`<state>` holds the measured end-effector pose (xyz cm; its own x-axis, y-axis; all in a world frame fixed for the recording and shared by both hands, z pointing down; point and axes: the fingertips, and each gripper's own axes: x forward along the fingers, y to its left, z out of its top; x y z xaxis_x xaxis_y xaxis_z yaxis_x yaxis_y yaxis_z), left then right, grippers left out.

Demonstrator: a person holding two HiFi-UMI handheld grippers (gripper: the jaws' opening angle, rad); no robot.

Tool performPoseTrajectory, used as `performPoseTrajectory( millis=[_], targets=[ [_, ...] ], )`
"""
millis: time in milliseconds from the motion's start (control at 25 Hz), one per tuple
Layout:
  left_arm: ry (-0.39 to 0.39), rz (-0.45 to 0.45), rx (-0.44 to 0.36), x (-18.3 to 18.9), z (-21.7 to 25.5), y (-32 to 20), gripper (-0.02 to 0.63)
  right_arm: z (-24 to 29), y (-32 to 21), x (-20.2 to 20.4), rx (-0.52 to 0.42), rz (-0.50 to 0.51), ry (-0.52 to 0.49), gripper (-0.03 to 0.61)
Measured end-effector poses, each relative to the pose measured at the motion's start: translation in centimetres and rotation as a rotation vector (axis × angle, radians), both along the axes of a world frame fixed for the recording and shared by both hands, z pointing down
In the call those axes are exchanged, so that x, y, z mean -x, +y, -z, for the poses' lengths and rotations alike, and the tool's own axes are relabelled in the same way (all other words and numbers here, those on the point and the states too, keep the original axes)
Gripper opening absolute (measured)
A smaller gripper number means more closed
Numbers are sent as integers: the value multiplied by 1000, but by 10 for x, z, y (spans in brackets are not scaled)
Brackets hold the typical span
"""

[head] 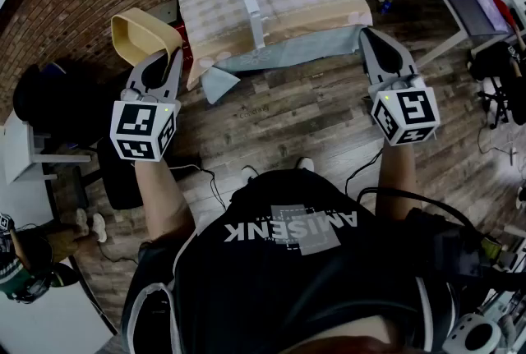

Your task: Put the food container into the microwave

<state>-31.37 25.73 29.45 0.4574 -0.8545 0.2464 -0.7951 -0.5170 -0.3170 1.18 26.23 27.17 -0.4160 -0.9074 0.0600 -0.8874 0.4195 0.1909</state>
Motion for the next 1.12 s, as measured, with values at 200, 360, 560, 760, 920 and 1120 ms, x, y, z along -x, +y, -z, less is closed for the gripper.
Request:
performPoseTrajectory(
  millis=[200, 360, 560, 760, 920, 1120],
  targets=[
    [0, -17, -2, -7, 1, -3, 14, -1, -6, -6, -1, -10, -10, 40],
    [-7, -20, -5, -7, 3, -6, 14, -4, -11, -3, 1, -4, -15, 40],
    [0, -13, -13, -5, 4, -7, 14, -4, -13, 1, -5, 6, -11, 40],
    [13, -15, -7, -5, 5, -7, 14, -1, -15, 1, -8, 12, -30, 40],
    [13, -18, -17, -11, 9, -5, 15, 0, -14, 1, 1, 41, -61, 41],
    [13, -13, -29, -20, 13, -4, 14, -4, -16, -8, 2, 31, -24, 43]
  ],
)
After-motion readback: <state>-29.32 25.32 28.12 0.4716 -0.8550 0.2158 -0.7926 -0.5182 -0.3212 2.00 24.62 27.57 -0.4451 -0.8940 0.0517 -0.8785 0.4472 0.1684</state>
